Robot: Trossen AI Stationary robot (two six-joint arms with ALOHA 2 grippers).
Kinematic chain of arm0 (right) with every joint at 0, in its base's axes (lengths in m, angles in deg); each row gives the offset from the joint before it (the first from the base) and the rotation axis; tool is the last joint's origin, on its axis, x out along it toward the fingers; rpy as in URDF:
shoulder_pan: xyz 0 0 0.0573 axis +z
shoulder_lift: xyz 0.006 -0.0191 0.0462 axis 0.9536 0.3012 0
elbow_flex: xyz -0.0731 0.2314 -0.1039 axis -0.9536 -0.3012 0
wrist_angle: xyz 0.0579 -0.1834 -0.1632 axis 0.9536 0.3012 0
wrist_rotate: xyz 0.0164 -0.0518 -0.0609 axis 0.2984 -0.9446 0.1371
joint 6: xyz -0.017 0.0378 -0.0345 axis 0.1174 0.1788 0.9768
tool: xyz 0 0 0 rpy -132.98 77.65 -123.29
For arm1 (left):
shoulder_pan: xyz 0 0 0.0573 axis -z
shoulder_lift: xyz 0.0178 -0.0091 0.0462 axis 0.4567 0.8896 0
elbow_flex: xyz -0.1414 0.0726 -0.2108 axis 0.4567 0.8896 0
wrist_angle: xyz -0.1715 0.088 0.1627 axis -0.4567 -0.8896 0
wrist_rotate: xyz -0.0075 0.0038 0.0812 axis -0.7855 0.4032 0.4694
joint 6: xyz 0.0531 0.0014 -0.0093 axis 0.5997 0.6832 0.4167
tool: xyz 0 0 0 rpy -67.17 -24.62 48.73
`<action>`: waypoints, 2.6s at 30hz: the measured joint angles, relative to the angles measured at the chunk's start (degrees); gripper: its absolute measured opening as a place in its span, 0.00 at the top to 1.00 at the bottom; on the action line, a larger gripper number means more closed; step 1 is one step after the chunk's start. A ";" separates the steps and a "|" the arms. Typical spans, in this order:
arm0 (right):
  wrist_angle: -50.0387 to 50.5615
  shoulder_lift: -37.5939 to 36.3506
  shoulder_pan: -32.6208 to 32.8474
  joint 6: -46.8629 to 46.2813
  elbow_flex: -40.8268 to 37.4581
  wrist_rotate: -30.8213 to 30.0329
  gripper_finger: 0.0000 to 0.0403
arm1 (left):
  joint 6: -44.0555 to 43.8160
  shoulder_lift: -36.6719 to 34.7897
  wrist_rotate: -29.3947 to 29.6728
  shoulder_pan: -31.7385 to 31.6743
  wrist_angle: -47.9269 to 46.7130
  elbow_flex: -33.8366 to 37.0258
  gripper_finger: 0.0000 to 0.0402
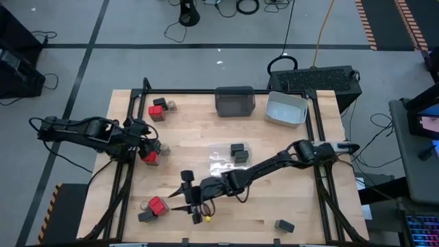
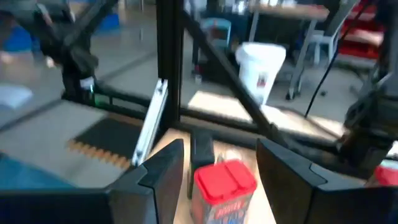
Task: Sort spices by type
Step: Put the black seasoning can into the transparent bin
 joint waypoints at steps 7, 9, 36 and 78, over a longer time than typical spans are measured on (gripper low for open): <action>18.42 10.79 -0.07 1.86 23.04 0.08 0.55 | -2.17 0.09 -10.79 0.06 4.51 0.00 0.46; 19.93 13.05 -0.07 2.72 27.61 0.86 0.55 | -0.39 0.09 -17.72 0.06 5.91 0.00 0.46; 23.94 14.86 -0.55 1.43 29.07 2.55 0.55 | 0.47 0.24 -36.52 2.03 13.16 -0.02 0.46; 31.51 14.75 -1.33 1.95 29.07 2.50 0.55 | -42.70 41.60 -22.95 53.51 14.75 -15.91 0.46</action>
